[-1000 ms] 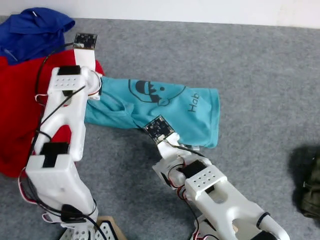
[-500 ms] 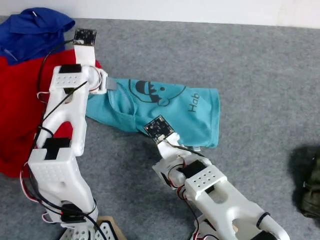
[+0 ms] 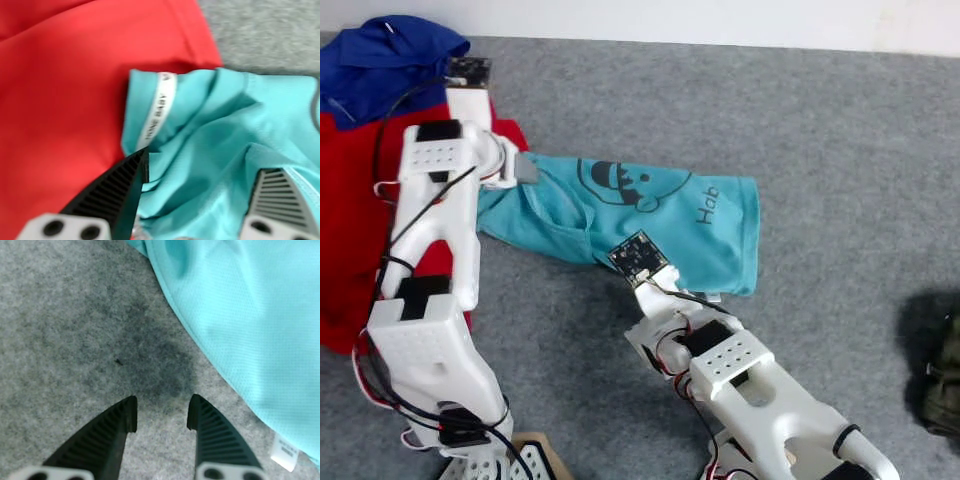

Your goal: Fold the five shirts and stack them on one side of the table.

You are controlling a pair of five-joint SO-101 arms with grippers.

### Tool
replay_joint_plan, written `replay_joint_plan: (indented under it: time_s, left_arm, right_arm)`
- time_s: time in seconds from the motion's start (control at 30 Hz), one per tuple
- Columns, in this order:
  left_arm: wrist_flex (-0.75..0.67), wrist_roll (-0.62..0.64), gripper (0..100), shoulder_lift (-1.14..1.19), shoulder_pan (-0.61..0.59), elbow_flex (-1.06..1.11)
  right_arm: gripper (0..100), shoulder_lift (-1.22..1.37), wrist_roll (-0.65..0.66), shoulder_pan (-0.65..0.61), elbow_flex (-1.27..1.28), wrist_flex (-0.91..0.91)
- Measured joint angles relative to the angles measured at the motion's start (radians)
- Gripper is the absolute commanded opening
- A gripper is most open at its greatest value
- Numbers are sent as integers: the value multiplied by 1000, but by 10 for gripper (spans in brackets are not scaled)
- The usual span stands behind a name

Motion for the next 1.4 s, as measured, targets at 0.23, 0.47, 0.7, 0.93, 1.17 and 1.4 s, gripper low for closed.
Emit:
replay_joint_plan:
  time_s: [0.23, 0.47, 0.7, 0.93, 1.17, 1.4]
  left_arm:
    - [127, 132, 46, 0, -46, -124]
    - [244, 187, 19, 0, -44, -250]
    - [273, 187, 10, 12, -35, -261]
    - [273, 189, 11, 14, -21, -250]
    - [273, 189, 11, 14, 11, -250]
    - [273, 189, 7, 15, 11, -302]
  right_arm:
    - [176, 0, 0, 0, 0, 0]
    - [176, 0, 0, 0, 0, 0]
    - [176, 0, 0, 0, 0, 0]
    - [176, 0, 0, 0, 0, 0]
    - [176, 0, 0, 0, 0, 0]
    - [176, 0, 0, 0, 0, 0]
